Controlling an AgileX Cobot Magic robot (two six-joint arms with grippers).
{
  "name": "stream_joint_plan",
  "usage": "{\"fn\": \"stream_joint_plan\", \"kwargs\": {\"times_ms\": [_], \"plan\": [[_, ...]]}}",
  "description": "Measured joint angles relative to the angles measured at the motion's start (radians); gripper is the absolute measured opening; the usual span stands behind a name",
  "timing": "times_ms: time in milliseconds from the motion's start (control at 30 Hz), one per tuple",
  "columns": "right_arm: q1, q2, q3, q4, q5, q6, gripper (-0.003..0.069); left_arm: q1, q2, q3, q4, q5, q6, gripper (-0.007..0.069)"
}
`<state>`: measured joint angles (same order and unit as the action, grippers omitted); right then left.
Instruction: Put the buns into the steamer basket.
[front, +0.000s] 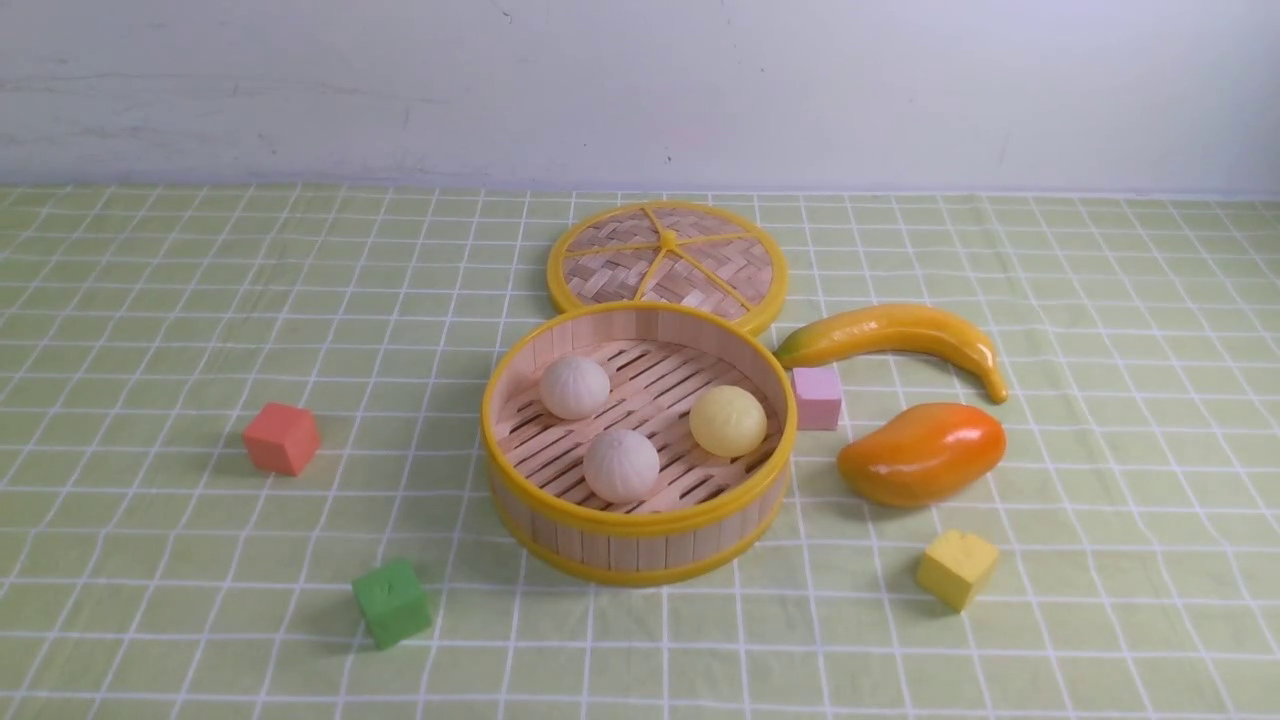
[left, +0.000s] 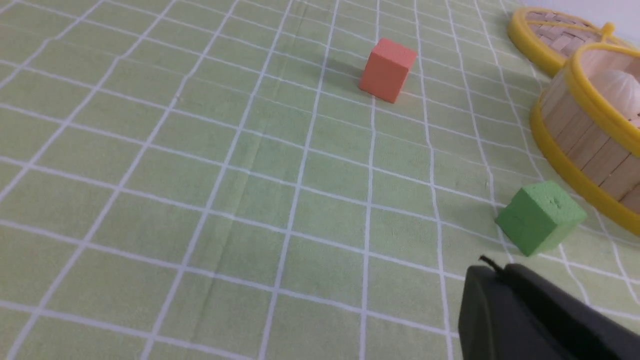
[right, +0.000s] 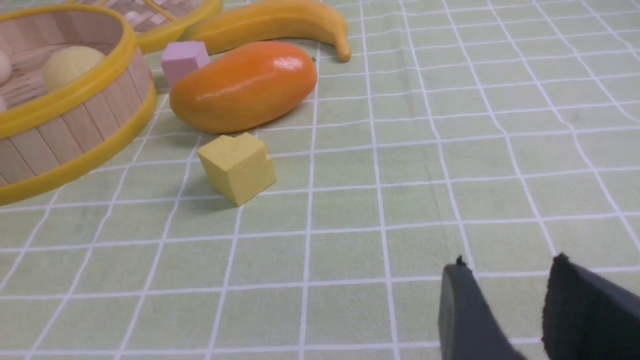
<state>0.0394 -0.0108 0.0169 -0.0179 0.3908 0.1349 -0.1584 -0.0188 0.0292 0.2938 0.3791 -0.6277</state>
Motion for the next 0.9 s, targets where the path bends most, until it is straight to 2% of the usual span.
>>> {"fn": "stream_joint_plan", "kwargs": {"times_ms": [900], "plan": [[0.000,0.000,0.000,0.000,0.000,0.000,0.0241,0.000,0.000,0.000,-0.001,0.004,-0.006,0.0039]]}}
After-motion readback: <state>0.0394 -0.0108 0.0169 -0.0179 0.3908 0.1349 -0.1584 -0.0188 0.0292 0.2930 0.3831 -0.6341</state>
